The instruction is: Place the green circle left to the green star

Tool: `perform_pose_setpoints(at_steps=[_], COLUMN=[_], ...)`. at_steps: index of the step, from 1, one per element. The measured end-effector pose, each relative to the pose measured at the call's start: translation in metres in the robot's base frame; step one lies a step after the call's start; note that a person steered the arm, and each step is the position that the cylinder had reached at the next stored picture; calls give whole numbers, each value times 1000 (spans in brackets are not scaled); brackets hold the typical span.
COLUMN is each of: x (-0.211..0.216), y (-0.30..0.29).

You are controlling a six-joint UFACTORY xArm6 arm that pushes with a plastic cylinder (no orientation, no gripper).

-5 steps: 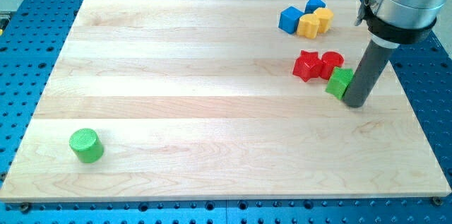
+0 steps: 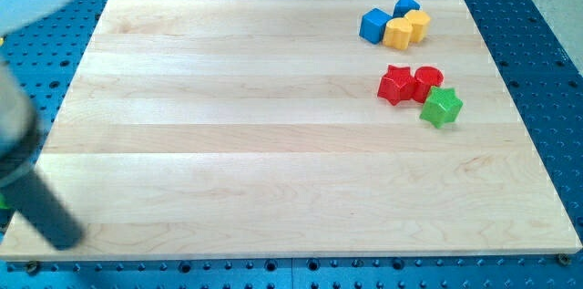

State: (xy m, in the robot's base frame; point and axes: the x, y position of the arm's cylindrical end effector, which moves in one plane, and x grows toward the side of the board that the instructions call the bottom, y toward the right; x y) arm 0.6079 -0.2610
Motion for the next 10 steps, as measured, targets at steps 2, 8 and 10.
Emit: perform_pose_setpoints(at_steps=[2,8,10], x=[-4,-2,-19], y=[-33,37,36])
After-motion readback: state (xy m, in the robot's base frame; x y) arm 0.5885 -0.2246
